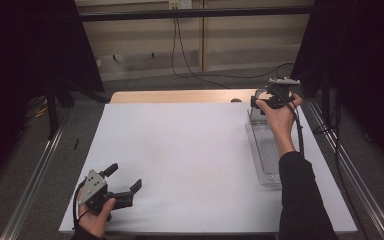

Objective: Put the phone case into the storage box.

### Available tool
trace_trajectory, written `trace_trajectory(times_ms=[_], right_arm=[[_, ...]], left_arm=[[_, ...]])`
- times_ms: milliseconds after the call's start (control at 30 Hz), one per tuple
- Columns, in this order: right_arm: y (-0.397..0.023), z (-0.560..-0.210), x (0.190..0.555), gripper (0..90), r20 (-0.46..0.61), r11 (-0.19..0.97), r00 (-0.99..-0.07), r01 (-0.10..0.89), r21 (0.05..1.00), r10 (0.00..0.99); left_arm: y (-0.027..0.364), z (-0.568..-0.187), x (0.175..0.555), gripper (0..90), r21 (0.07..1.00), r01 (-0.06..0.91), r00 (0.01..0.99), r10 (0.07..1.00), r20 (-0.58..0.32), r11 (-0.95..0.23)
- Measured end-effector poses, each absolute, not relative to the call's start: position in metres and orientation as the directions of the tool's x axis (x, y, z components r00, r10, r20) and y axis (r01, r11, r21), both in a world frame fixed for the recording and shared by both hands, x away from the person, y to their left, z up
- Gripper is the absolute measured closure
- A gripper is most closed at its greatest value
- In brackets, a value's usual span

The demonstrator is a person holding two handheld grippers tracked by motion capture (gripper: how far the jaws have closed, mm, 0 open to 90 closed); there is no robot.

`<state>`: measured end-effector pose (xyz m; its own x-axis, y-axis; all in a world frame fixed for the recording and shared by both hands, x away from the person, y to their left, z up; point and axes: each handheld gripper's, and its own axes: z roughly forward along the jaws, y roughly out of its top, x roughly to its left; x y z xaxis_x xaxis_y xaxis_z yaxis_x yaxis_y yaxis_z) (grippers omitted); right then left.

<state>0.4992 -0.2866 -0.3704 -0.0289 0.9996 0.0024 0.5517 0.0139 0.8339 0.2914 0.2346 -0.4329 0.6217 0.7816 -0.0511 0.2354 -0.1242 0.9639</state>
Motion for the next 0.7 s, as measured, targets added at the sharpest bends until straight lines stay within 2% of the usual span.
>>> trace_trajectory(times_ms=[700], right_arm=[[-0.2915,-0.3656,0.5001,2.5,0.044,-0.008,-0.065,0.466,0.885,0.997]], left_arm=[[0.234,-0.4332,0.2927,2.2,0.963,0.241,0.619,0.783,-0.054,-0.124]])
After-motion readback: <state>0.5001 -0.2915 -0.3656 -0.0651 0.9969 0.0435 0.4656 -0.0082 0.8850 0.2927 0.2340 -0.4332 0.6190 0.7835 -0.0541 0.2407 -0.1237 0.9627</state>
